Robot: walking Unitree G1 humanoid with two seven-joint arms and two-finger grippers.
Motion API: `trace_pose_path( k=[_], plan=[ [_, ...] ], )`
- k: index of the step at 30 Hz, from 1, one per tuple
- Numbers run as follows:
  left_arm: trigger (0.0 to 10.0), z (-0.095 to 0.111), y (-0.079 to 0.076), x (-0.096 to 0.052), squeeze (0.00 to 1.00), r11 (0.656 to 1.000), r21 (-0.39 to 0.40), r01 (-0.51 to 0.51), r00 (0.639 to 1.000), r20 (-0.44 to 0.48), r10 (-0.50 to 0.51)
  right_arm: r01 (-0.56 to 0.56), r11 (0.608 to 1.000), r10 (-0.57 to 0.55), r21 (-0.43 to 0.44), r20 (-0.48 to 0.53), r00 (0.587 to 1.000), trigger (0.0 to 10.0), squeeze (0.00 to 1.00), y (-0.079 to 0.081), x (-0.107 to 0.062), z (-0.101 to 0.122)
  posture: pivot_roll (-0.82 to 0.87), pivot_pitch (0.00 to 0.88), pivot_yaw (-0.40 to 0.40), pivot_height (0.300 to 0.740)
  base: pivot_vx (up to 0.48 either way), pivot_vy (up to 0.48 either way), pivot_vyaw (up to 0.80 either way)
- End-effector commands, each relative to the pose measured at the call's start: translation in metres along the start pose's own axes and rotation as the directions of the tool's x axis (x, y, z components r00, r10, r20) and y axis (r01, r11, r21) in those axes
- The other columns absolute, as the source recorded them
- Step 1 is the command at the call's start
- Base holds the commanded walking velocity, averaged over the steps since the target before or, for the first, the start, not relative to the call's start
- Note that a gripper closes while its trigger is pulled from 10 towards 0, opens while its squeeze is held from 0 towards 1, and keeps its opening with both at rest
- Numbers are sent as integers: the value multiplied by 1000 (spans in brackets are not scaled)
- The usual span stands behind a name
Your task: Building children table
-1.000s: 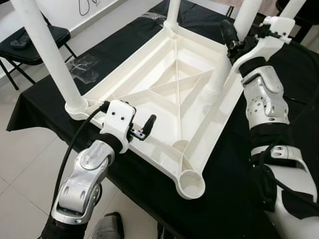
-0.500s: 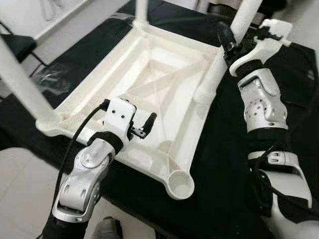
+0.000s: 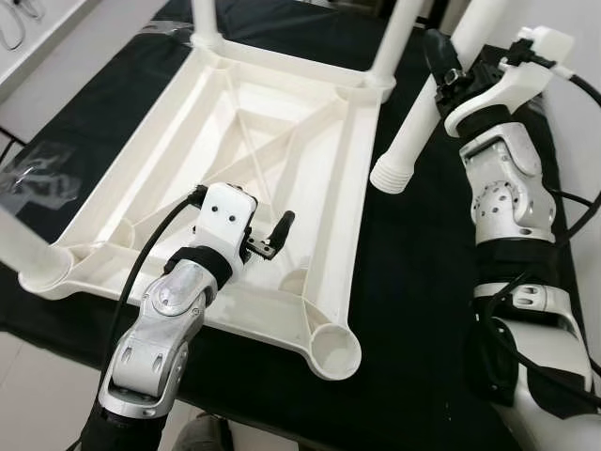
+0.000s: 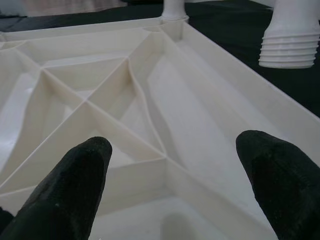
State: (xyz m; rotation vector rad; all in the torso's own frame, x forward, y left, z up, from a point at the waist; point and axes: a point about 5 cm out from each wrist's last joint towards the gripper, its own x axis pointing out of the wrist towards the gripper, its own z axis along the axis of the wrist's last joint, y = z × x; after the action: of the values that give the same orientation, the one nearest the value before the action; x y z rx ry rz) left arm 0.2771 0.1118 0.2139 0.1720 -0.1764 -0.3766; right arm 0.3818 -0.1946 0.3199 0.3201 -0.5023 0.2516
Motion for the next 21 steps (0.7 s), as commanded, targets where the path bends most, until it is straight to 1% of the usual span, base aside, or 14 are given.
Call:
trace_pose_path(
  k=[1,7,19,21],
  plan=[
    [10000,-1,-4,0,0,1000,-4,17,1000,-10,-17,-6,1000,6,4,30,1000,10000,0,1,-1,8,48,198,-102,740,0,0,-800],
    [10000,-2,-2,1,0,1000,3,10,1000,-14,-10,-10,1000,11,-6,25,1000,10000,0,2,-1,7,48,194,-102,740,0,0,-800],
    [10000,-2,-4,3,0,1000,5,6,1000,-14,-6,-22,1000,23,-21,14,1000,10000,0,6,-1,3,48,185,-108,740,0,0,0],
    [10000,-2,-4,3,0,1000,2,4,1000,-11,-3,-24,999,24,-21,11,1000,10000,0,7,-1,3,47,185,-112,740,-270,0,0]
  ],
)
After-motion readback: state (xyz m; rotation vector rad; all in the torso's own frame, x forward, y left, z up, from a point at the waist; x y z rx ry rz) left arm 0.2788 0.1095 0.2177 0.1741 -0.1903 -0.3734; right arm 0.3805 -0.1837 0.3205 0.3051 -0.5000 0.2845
